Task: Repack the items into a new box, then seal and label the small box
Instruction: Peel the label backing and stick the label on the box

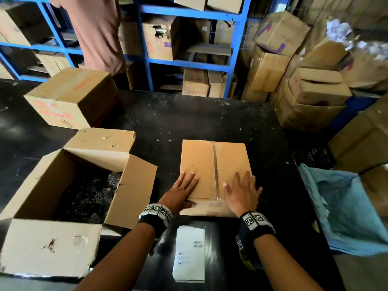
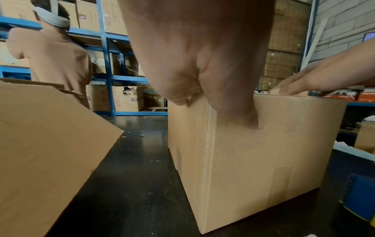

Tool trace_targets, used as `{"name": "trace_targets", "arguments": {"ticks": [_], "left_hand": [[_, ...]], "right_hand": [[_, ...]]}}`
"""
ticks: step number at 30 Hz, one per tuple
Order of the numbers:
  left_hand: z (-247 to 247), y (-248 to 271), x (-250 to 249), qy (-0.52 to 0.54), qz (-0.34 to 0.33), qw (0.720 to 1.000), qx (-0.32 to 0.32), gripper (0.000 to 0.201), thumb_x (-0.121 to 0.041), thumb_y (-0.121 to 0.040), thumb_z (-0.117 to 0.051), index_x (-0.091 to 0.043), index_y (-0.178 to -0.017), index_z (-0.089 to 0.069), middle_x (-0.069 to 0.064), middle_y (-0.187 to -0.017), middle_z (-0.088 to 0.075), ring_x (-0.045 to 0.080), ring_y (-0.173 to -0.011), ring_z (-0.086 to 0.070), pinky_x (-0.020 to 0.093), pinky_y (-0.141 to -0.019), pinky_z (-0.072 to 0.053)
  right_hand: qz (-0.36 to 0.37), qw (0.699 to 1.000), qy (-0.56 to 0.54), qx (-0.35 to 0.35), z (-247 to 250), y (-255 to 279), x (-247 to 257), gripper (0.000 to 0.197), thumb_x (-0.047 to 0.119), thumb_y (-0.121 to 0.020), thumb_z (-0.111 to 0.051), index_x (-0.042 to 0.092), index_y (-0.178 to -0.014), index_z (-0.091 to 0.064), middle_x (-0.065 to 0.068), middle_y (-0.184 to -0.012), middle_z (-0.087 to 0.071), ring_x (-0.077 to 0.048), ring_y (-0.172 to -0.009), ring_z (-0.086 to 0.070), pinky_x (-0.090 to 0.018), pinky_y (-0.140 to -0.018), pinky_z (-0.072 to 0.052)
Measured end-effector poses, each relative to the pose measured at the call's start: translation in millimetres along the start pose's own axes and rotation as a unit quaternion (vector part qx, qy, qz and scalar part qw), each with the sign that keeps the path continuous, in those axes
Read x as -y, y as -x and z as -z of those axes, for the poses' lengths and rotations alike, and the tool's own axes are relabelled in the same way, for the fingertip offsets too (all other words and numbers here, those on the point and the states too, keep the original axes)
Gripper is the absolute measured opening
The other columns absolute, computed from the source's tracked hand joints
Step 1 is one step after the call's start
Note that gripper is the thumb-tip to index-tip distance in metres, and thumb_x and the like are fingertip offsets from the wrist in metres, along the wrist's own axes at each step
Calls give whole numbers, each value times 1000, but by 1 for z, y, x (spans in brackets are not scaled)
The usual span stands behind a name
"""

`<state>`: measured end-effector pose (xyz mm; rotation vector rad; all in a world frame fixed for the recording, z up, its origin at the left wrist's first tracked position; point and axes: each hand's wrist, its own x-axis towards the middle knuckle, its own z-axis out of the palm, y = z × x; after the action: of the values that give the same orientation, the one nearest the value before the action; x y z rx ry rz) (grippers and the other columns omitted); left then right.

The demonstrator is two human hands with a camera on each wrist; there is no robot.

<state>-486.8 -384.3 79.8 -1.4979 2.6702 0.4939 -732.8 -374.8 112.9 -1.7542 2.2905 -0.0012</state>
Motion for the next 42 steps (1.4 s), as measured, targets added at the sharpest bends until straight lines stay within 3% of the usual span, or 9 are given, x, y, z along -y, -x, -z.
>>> {"name": "trace_targets", "arguments": {"ticks": [3, 6, 13, 16, 23, 29, 35, 38, 42], "left_hand": [[-2, 8, -3, 55, 43, 997, -28, 105, -53, -87, -64, -21, -156, 10, -4, -160, 23, 27, -146, 24, 50, -123, -12], [-8, 20, -9, 124, 87, 986, -72, 105, -55, -87, -62, -23, -155, 12, -6, -161, 21, 24, -147, 22, 45, -123, -9], [-43, 56, -16, 243, 238, 934, -113, 101, -44, -91, -63, -16, -157, 8, 3, -164, 11, 24, -151, 10, 39, -123, -2], [-69, 80, -22, 241, 304, 916, -105, 88, -47, -92, -61, -12, -156, -13, 11, -163, -15, 30, -150, -15, 39, -122, -19], [-117, 131, -52, 329, 380, 863, -53, 48, -38, -85, -73, -13, -123, -58, 9, -119, -65, 23, -102, -65, 35, -90, -53], [-141, 138, -63, 320, 412, 853, -10, 33, -50, -78, -75, -22, -91, -63, 1, -89, -72, 21, -83, -68, 29, -75, -55], [-155, 138, -61, 350, 434, 830, -26, 24, -29, -78, -80, -28, -69, -57, -2, -82, -71, 21, -79, -68, 28, -73, -55], [-157, 140, -61, 368, 434, 821, -44, 26, -23, -78, -81, -28, -66, -58, -8, -72, -65, 15, -73, -64, 22, -69, -51], [-157, 145, -58, 412, 430, 802, -57, 14, -22, -76, -84, -21, -71, -71, -1, -73, -70, 12, -68, -62, 17, -64, -44]], "right_hand": [[172, 985, 7, 31, -9, 10, 13, 78, 75, -96, -16, 34, -161, -3, -3, -170, 11, -31, -157, 3, -62, -121, -5], [249, 966, 40, 51, -19, 14, 20, 80, 79, -94, -13, 38, -161, 3, 3, -164, 21, -27, -157, 10, -68, -120, 4], [265, 962, 61, 19, -31, 16, 19, 95, 90, -85, -6, 35, -161, 7, -3, -167, 17, -33, -155, 14, -72, -114, 13], [271, 961, 56, -8, -35, 14, 19, 92, 86, -89, -8, 32, -163, 0, -5, -169, 8, -34, -156, 6, -73, -116, 7], [296, 953, 64, -8, -40, 23, 21, 76, 73, -97, -12, 34, -162, -10, -10, -170, -6, -41, -155, -7, -72, -118, -7], [268, 963, 32, 9, -43, 35, 26, 64, 62, -103, -20, 40, -161, -6, -3, -171, 2, -35, -157, 1, -68, -120, 1], [260, 965, 16, 25, -42, 31, 25, 63, 64, -103, -26, 44, -160, -8, 1, -171, 3, -32, -157, 4, -66, -120, 5], [256, 966, 15, 29, -43, 30, 26, 63, 64, -102, -27, 46, -160, -9, 2, -171, 4, -31, -157, 5, -65, -121, 5], [255, 966, 12, 28, -45, 29, 25, 62, 65, -102, -26, 47, -159, -8, 3, -171, 5, -31, -157, 6, -66, -121, 5]]}}
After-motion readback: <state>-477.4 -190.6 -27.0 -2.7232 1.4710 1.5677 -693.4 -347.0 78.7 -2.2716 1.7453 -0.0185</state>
